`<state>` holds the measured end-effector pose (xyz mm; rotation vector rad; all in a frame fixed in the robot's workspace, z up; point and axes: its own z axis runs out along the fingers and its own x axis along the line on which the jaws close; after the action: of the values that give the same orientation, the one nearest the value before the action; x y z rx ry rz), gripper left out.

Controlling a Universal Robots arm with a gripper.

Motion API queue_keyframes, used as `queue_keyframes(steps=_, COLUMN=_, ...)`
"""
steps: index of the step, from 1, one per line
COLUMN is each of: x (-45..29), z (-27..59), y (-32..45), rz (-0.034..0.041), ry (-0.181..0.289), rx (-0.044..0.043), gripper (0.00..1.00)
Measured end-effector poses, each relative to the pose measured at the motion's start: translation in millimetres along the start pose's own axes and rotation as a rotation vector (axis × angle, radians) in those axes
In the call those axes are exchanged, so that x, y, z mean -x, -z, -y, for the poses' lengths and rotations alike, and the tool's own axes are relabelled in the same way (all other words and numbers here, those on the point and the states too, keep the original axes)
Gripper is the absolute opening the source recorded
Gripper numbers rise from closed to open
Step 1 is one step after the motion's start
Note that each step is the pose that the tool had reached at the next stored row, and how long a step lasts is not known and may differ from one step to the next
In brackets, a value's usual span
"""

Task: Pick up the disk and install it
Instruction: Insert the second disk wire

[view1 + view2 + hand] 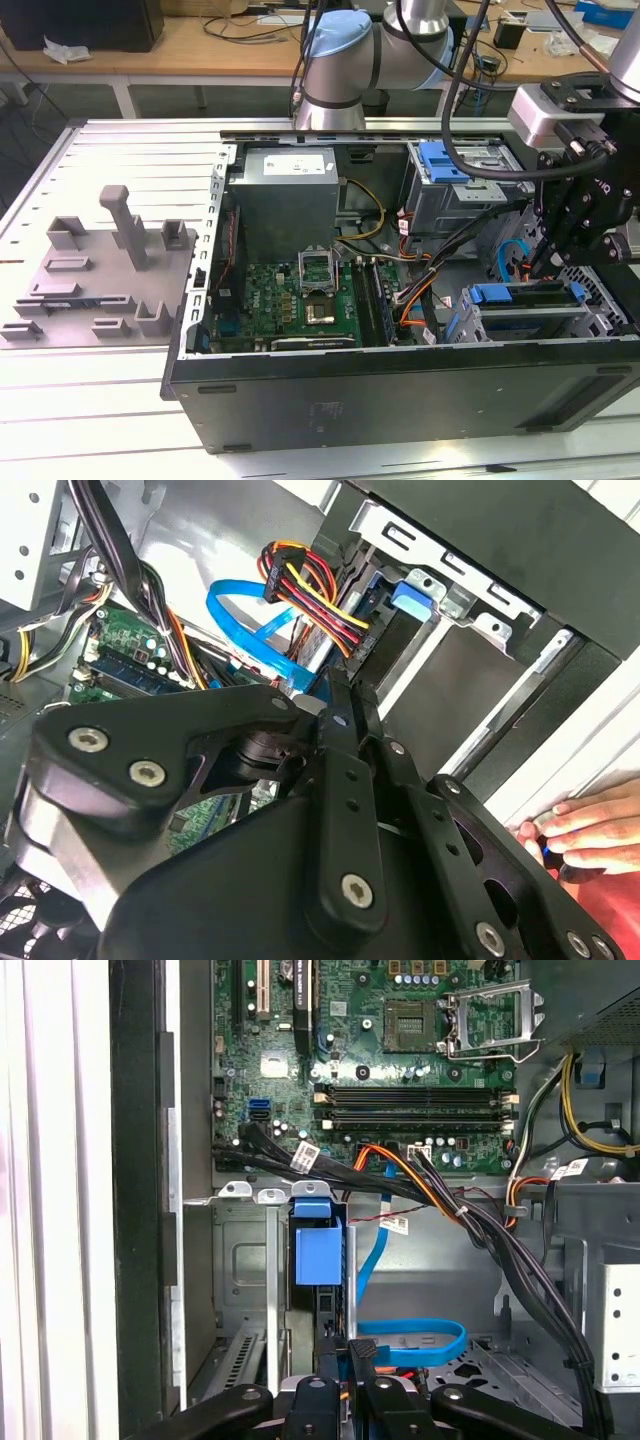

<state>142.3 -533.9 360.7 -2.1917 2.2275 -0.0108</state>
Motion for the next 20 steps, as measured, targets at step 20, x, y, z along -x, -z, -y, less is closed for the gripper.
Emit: queue_keyframes(steps=20, x=-2.2, z=0.0, y=-4.2, rz=0.0045, ry=0.000, rx=0.0000, gripper=0.16)
